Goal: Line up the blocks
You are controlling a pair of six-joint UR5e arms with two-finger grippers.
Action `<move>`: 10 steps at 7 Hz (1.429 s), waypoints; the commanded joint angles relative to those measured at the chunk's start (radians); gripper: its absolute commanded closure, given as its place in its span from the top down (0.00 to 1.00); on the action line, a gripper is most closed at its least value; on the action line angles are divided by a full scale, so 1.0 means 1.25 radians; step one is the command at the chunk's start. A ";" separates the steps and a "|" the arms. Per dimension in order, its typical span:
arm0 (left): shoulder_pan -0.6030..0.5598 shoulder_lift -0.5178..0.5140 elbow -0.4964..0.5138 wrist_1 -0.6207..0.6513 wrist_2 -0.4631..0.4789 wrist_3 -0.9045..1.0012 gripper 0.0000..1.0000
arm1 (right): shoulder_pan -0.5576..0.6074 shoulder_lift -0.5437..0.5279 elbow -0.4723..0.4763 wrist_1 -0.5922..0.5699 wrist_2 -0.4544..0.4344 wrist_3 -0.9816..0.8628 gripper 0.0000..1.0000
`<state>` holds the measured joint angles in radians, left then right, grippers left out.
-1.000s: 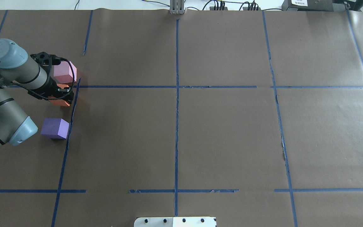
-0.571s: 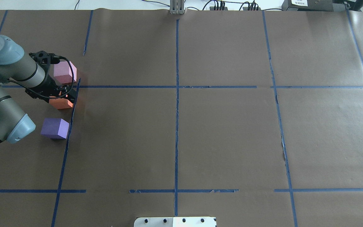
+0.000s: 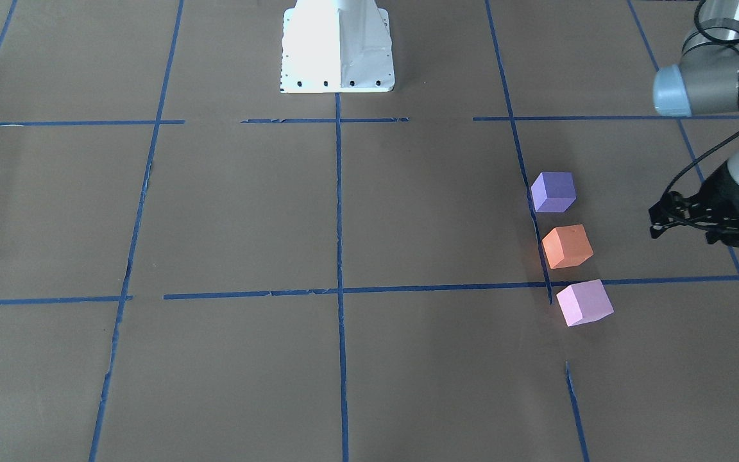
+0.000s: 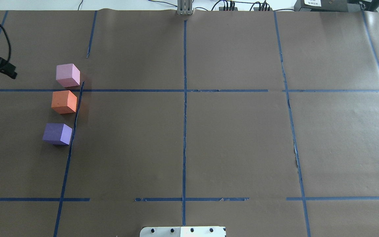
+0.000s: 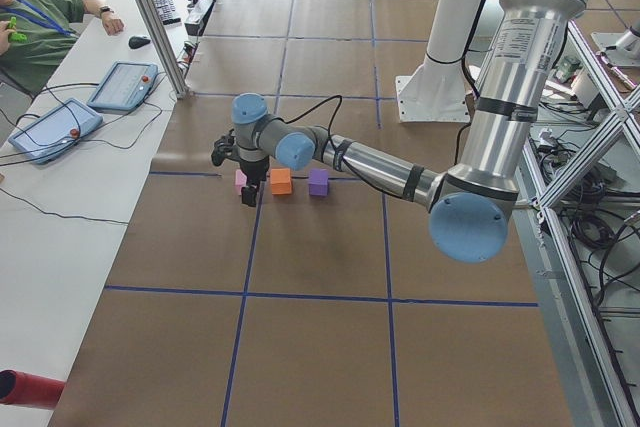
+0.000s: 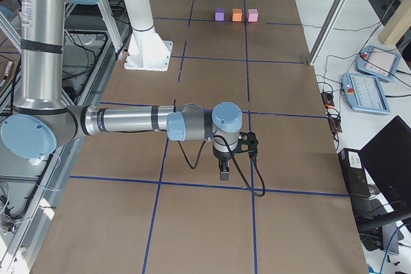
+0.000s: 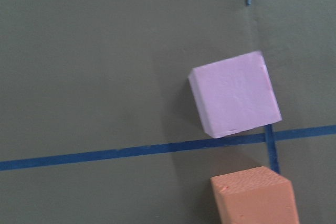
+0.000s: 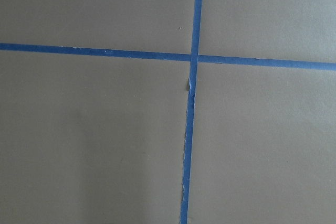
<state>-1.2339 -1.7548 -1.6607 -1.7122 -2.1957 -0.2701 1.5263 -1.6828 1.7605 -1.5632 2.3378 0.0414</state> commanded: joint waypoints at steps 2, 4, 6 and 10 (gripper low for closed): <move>-0.213 0.105 0.078 0.020 -0.011 0.356 1.00 | 0.000 0.000 -0.001 0.000 0.000 0.000 1.00; -0.244 0.141 0.083 0.020 -0.149 0.355 1.00 | 0.000 0.000 0.000 0.000 0.000 0.000 1.00; -0.243 0.144 0.088 0.016 -0.144 0.358 1.00 | 0.000 0.000 -0.001 0.000 0.000 0.000 1.00; -0.243 0.158 0.077 0.014 -0.141 0.357 1.00 | 0.000 0.000 -0.001 0.000 0.000 0.000 1.00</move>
<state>-1.5370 -1.5542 -1.5625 -1.6944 -2.3762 0.1764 1.5263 -1.6828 1.7599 -1.5631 2.3378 0.0414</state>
